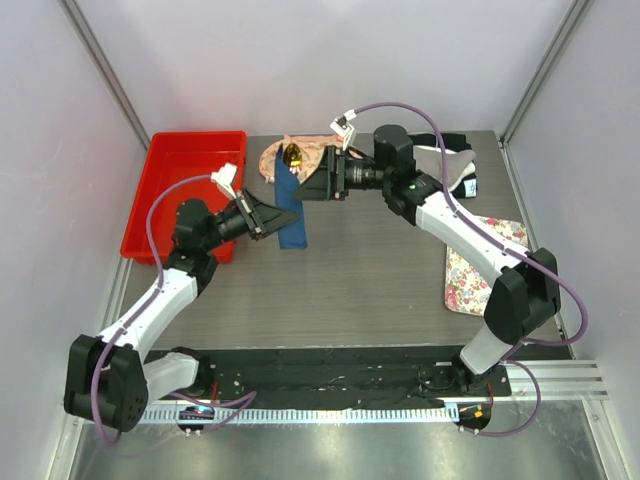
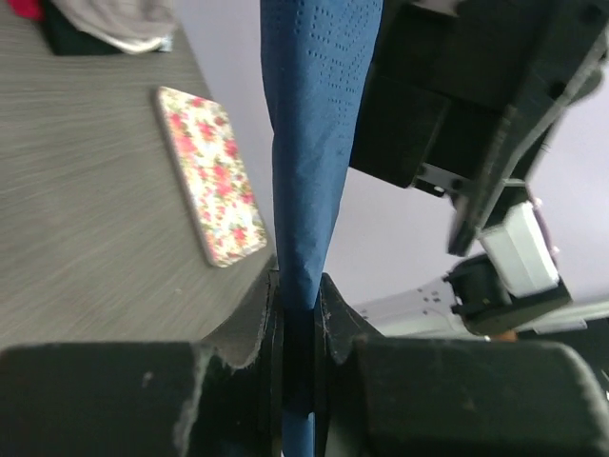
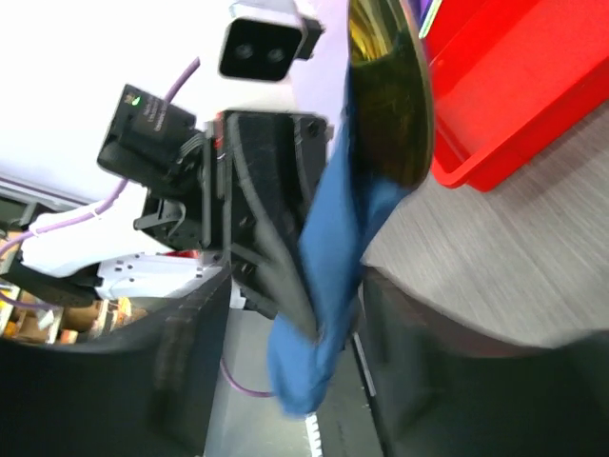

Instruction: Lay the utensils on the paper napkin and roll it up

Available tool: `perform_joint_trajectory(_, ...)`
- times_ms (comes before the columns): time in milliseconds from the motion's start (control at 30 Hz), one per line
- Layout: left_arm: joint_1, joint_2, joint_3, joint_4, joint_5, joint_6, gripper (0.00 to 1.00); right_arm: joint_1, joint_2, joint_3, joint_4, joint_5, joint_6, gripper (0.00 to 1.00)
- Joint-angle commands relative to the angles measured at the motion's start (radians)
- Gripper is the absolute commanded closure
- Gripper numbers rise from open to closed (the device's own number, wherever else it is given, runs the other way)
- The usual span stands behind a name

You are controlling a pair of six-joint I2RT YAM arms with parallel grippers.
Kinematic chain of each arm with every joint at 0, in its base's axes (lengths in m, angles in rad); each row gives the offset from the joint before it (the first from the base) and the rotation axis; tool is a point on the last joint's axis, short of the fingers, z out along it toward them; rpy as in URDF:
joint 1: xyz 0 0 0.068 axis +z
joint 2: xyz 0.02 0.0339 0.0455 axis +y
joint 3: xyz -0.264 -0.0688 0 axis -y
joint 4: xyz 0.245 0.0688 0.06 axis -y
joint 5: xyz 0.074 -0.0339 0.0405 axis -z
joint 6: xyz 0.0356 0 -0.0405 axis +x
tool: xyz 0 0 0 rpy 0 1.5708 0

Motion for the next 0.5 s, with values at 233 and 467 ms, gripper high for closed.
perform_joint_trajectory(233,0.265,0.052,0.119,-0.185,0.190,0.286,1.00,-0.031,-0.023,0.047,-0.018,0.003,-0.047,0.06)
perform_joint_trajectory(467,0.531,0.236,0.332,-0.639,0.390,0.769,1.00,-0.054,-0.014,0.044,-0.053,-0.006,-0.069,0.05)
